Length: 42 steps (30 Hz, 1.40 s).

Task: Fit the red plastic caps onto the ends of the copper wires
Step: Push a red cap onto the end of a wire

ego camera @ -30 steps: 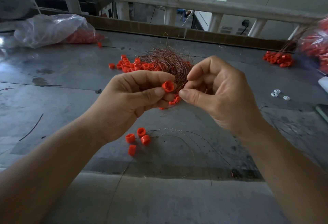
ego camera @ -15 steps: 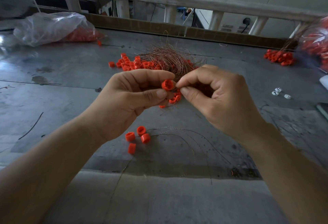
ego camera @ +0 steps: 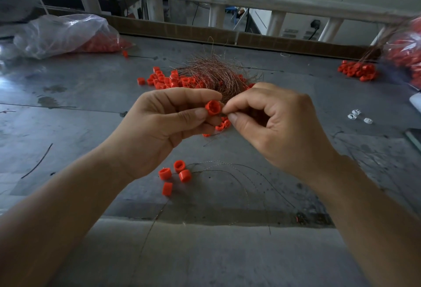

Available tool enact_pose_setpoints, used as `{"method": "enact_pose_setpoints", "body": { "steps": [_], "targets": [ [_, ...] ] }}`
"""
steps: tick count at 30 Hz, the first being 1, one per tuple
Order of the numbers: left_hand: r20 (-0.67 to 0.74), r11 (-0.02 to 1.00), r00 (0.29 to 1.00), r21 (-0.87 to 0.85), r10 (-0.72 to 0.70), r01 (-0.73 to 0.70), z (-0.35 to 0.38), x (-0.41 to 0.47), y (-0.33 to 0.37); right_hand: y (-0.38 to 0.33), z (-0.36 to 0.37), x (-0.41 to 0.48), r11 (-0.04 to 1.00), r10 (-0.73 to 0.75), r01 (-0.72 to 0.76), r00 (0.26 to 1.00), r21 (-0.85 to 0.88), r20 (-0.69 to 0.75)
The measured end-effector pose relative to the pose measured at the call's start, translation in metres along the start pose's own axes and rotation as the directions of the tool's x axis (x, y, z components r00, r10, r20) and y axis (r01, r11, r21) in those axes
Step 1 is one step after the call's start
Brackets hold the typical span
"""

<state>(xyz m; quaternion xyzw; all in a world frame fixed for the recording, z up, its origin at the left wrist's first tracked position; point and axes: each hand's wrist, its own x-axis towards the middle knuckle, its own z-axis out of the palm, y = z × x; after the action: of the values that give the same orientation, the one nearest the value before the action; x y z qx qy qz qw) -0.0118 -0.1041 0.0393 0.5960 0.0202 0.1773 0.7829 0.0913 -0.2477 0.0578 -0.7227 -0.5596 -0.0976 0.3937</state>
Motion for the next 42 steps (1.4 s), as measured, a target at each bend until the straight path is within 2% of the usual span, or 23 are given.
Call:
{"method": "enact_pose_setpoints", "body": {
  "steps": [26, 32, 42],
  "targets": [
    [-0.004, 1.0, 1.0, 0.017, 0.006, -0.006, -0.0039, -0.0016, 0.0017, -0.0034, 0.0017, 0.0024, 1.0, -0.007, 0.007, 1.0, -0.011, 0.022],
    [0.006, 1.0, 1.0, 0.023, 0.014, -0.014, -0.0066, -0.0023, 0.0028, -0.0062, 0.0019, 0.0012, 0.979, 0.077, -0.082, 0.996, 0.185, 0.037],
    [0.11, 0.995, 0.994, -0.101, 0.026, -0.015, -0.0041, -0.003, 0.0014, -0.0041, 0.006, 0.0023, 0.925, 0.133, -0.148, 0.989, 0.35, 0.067]
  ]
}}
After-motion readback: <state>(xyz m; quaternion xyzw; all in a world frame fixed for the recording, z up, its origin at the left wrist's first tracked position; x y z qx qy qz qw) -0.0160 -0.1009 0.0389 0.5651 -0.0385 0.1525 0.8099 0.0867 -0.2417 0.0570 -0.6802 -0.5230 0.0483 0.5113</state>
